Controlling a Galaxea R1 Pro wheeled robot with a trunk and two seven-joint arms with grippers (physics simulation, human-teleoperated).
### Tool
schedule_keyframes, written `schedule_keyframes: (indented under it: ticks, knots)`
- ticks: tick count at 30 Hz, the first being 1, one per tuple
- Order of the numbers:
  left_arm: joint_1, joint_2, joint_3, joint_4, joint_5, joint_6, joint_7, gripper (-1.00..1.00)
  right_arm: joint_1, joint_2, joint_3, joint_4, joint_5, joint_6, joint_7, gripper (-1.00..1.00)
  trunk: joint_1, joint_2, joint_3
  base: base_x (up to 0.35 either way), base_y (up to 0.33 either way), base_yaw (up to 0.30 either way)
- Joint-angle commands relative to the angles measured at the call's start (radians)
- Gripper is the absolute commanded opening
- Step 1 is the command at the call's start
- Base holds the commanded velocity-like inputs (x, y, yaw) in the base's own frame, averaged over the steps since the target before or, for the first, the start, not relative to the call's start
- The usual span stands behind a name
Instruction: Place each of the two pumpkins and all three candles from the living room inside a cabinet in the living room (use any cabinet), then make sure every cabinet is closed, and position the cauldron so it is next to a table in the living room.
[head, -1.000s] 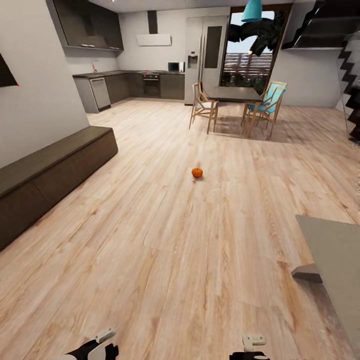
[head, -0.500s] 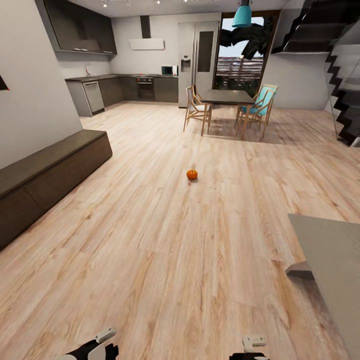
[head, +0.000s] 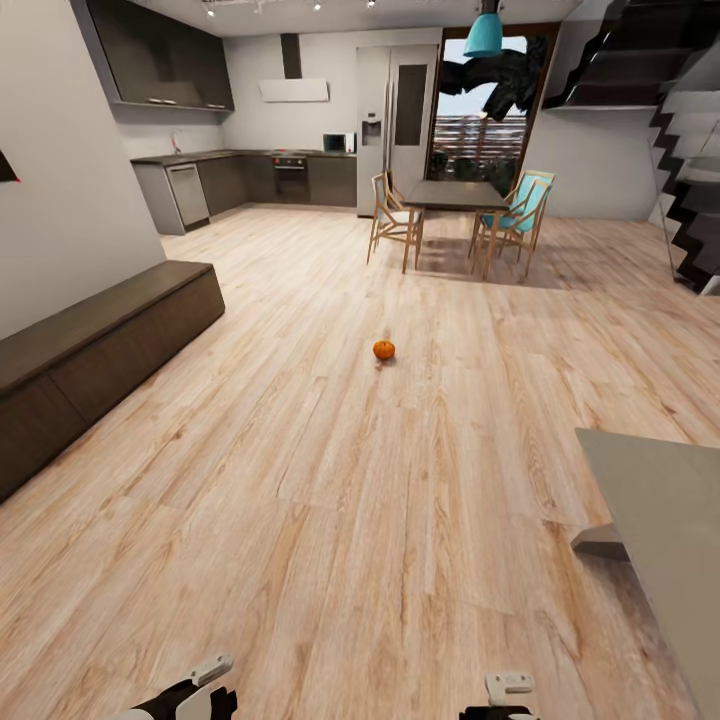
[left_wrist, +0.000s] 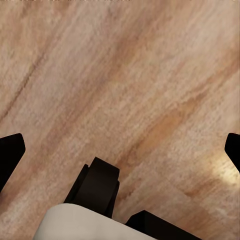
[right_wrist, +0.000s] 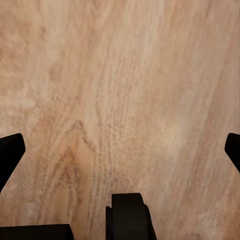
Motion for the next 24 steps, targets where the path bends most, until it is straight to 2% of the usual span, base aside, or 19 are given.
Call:
schedule_keyframes:
  ticks: [1,9,24]
  knots:
    - [0.000,0.000,0.000,0.000,0.000,0.000,0.000,1.00,0.000,0.000,0.000,0.000,0.001,0.000,0.000,1.00,0.000,0.000,0.001,0.000,0.000,0.000]
    - [0.000,0.000,0.000,0.000,0.000,0.000,0.000,1.00,0.001,0.002,0.000,0.001,-0.003,-0.052,0.000,1.00,0.000,0.000,0.014,0.000,0.000,0.000]
    - [0.004,0.000,0.000,0.000,-0.001,0.000,0.000,1.00,0.009,0.002,0.000,0.001,-0.003,-0.057,0.000,1.00,0.000,0.000,0.037,0.000,0.000,0.000]
